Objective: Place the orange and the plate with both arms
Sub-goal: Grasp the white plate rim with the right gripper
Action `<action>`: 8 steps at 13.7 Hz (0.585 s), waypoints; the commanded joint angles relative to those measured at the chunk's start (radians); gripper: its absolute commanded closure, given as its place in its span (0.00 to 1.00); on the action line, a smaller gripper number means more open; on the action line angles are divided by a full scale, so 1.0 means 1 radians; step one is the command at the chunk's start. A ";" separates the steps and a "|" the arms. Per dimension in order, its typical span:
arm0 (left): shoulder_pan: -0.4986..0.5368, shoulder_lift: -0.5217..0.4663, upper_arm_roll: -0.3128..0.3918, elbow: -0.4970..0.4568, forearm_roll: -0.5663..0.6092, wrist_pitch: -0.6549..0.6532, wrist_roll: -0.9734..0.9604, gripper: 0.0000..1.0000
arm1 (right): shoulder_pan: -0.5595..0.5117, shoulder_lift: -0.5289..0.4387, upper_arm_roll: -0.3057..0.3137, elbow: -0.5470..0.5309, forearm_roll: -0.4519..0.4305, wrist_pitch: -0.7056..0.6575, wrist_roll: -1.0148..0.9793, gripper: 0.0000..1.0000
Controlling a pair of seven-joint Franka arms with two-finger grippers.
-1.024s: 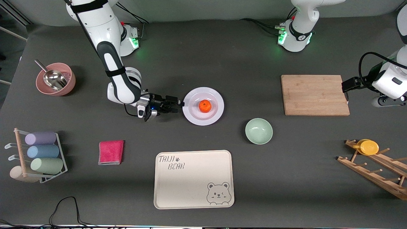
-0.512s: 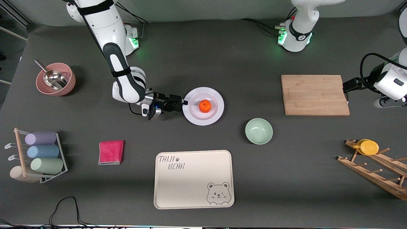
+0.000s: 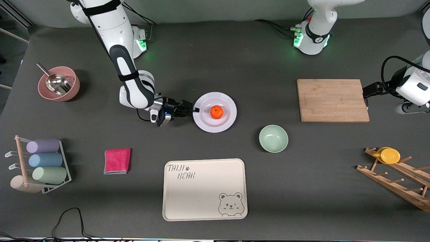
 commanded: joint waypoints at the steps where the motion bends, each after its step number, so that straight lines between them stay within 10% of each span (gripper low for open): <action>1: 0.010 0.002 -0.006 0.017 -0.012 -0.003 0.013 0.00 | 0.020 0.010 -0.008 0.002 0.037 -0.001 -0.035 0.46; 6: 0.010 0.001 0.007 0.030 -0.013 -0.006 0.010 0.00 | 0.039 0.032 -0.005 0.005 0.112 -0.003 -0.098 0.47; 8: 0.010 0.001 0.015 0.030 -0.016 -0.006 0.011 0.00 | 0.059 0.032 -0.005 0.007 0.126 -0.003 -0.095 0.75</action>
